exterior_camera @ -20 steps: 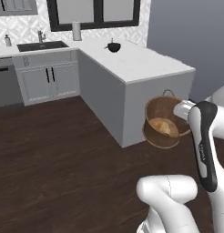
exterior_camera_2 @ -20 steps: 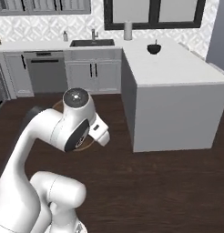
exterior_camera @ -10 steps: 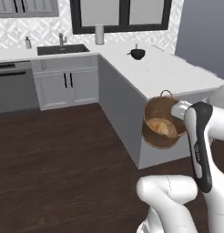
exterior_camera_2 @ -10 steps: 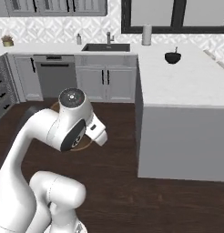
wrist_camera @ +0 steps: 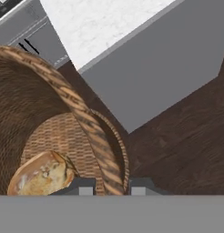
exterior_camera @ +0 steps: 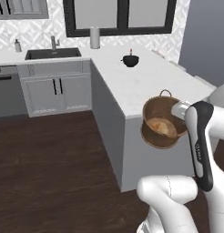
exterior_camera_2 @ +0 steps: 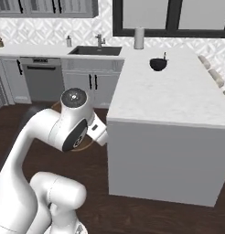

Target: Open the cabinet, pick up the bread from the cabinet and place it in the basket. Then move the basket to the dining counter.

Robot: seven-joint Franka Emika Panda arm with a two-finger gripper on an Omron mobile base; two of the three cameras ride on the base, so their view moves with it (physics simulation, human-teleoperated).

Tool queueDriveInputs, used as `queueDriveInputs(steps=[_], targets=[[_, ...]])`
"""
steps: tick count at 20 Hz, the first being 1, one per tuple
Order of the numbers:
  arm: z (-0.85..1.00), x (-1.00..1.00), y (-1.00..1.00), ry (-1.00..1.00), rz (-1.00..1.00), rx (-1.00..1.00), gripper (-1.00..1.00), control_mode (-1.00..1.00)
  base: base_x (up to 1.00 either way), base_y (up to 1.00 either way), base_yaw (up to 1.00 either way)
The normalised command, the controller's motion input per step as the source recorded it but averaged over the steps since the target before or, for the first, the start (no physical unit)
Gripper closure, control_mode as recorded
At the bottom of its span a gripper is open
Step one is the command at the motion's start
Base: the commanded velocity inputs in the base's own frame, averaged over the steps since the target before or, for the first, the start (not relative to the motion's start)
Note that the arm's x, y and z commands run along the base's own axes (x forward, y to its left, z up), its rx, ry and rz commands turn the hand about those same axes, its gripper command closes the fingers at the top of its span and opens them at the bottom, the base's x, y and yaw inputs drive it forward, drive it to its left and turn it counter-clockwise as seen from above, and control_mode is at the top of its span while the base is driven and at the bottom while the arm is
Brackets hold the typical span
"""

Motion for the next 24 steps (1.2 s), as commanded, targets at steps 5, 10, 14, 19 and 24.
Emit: queueDriveInputs(steps=[5,10,14,19,24], targets=[[0.00,0.00,0.00,0.00,0.00,0.00,1.00,1.00,0.78,-1.00,0.27],[0.00,0.00,0.00,0.00,0.00,0.00,1.00,1.00,0.70,-0.87,0.15],[0.00,0.00,0.00,0.00,0.00,0.00,1.00,1.00,0.97,-0.16,-0.14],[0.00,0.00,0.00,0.00,0.00,0.00,1.00,1.00,0.68,-0.09,-0.08],[0.00,0.23,-0.22,0.01,0.00,0.04,1.00,-1.00,0.53,-0.05,0.00]])
